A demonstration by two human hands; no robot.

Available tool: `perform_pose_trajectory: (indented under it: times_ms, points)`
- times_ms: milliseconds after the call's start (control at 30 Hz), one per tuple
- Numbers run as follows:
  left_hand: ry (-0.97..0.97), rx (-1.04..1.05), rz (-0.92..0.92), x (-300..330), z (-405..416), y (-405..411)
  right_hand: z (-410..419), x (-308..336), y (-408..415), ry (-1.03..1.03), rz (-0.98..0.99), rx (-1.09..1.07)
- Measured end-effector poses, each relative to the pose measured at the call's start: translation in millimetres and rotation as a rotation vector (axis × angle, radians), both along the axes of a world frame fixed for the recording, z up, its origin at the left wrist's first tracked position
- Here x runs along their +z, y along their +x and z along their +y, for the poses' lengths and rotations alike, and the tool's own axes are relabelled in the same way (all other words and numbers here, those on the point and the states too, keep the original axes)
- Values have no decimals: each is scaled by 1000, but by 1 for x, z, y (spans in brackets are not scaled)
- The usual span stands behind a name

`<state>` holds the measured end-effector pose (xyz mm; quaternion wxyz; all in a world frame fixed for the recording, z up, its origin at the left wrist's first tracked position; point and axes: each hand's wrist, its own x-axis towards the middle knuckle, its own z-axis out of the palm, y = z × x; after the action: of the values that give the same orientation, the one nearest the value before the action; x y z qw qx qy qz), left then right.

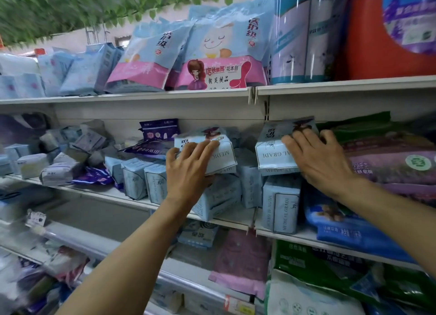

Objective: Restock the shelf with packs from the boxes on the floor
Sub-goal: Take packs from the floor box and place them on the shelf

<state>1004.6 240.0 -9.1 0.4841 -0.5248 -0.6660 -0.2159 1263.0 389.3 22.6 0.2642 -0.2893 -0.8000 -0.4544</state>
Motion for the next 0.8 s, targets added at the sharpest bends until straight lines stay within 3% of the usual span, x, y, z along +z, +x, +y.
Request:
perform_pose_trajectory:
  times_ms: [133, 200, 267, 400, 533, 633, 800]
  points:
    - [106, -88, -32, 3, -24, -10, -25, 6, -5, 15, 75, 93]
    - [184, -159, -177, -2, -41, -13, -44, 6, -10, -17, 139, 166]
    - [311, -299, -481, -6, -64, -14, -68, 2, -20, -119, 271, 264]
    - [589, -725, -1189, -14, -115, -25, -124, -9, -59, -604, 678, 607]
    - [686, -922, -1685, -29, -179, -66, -192, -22, -113, -1049, 1000, 765]
    - [720, -924, -1848, -40, -232, -100, -229, -30, -148, -1296, 1153, 800]
    - [821, -867, -1941, -59, -317, -158, -274, -55, -214, -1572, 1314, 787]
